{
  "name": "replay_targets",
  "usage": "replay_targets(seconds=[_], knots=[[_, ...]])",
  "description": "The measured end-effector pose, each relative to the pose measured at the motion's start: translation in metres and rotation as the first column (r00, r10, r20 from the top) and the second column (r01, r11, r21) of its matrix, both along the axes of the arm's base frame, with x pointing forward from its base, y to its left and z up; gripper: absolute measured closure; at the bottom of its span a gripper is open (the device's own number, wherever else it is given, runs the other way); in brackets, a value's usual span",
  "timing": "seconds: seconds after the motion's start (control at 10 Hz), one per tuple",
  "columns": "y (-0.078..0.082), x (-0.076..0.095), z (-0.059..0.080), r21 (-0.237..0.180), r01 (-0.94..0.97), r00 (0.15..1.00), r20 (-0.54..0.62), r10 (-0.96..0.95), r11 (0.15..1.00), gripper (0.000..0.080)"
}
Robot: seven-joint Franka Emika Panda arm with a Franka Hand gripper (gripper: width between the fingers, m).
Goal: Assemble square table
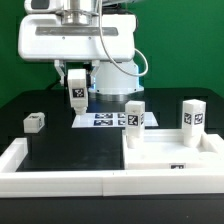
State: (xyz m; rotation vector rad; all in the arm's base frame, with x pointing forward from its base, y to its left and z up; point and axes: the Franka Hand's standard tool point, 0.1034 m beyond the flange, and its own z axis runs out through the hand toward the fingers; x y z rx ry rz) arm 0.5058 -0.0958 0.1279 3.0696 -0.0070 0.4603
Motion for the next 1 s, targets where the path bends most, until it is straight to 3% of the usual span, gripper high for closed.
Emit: replay_targets(seconds=[0.3, 0.4, 0.5, 0.7, 0.9, 1.0], knots=[[0.007, -0.001, -0.004, -0.016, -0.007, 1.000, 0.012, 0.007, 1.000, 0.0509], [0.023, 0.003, -0.005, 0.003, 0.012, 1.000, 0.015, -0.012, 1.000, 0.0509], [0.045, 0.020, 0.000, 0.007, 0.000, 0.999, 0.047, -0.001, 1.000, 0.0509], [0.069, 0.049, 0.003, 0.017, -0.004, 0.997, 0.082, 0.002, 1.000, 0.0509], [0.099, 0.055, 0.000, 0.066, 0.050, 0.995, 0.083, -0.056, 0.997, 0.0509], [0.092, 0.055, 0.000, 0.060, 0.052, 0.995, 0.083, -0.057, 0.997, 0.0509]])
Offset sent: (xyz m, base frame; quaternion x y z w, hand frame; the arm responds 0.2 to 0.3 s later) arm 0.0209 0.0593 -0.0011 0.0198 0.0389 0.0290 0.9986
